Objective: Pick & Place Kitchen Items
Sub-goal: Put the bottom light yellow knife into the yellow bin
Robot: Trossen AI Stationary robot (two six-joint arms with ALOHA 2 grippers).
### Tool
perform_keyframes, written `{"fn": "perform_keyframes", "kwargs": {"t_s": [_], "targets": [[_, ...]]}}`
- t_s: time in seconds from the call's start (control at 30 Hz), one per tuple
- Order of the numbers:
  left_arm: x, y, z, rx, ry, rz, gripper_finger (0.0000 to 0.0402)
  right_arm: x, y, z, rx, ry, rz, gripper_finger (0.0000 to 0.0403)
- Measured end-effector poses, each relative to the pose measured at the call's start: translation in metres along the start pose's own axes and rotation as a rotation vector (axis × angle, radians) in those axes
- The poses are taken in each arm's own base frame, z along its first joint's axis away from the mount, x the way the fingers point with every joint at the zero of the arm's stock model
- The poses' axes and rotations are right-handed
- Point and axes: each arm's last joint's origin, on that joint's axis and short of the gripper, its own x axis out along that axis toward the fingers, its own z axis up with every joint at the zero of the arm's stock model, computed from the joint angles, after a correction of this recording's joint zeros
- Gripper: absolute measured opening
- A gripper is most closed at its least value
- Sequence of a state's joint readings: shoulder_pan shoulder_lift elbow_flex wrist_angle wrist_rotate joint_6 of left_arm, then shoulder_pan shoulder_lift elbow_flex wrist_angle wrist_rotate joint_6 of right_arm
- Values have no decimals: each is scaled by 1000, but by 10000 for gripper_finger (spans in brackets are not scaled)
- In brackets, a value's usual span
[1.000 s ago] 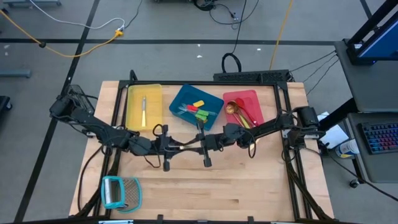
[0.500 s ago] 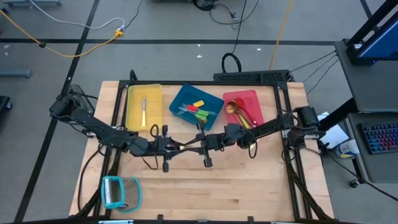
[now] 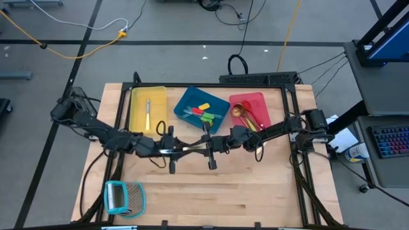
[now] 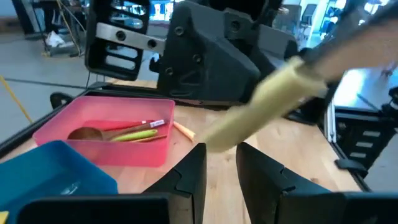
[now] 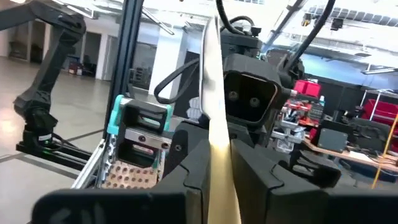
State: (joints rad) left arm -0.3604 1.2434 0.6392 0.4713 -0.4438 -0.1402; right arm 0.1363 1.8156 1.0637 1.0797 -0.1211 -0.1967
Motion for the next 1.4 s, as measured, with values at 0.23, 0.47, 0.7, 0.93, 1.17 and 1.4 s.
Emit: {"fn": "perform_keyframes", "kwargs": {"t_s": [0.23, 0.47, 0.7, 0.93, 1.17, 1.4], "targets": [[3, 4, 0, 132, 15, -87, 88, 0, 3, -2, 5, 16, 27, 40], [3, 4, 0, 151, 13, -95, 88, 0, -1, -3, -3, 27, -15, 28], [3, 5, -1, 141, 20, -68, 88, -3, -15, -14, -25, 142, -133, 3], [2, 9, -17, 189, 184, -34, 88, -12, -12, -26, 14, 295, -73, 9], [0, 10, -25, 180, 274, -43, 88, -21, 2, -28, 138, 494, -8, 47], [2, 16, -26, 206, 293, -80, 89, -31, 20, -42, 215, 714, -107, 110]]}}
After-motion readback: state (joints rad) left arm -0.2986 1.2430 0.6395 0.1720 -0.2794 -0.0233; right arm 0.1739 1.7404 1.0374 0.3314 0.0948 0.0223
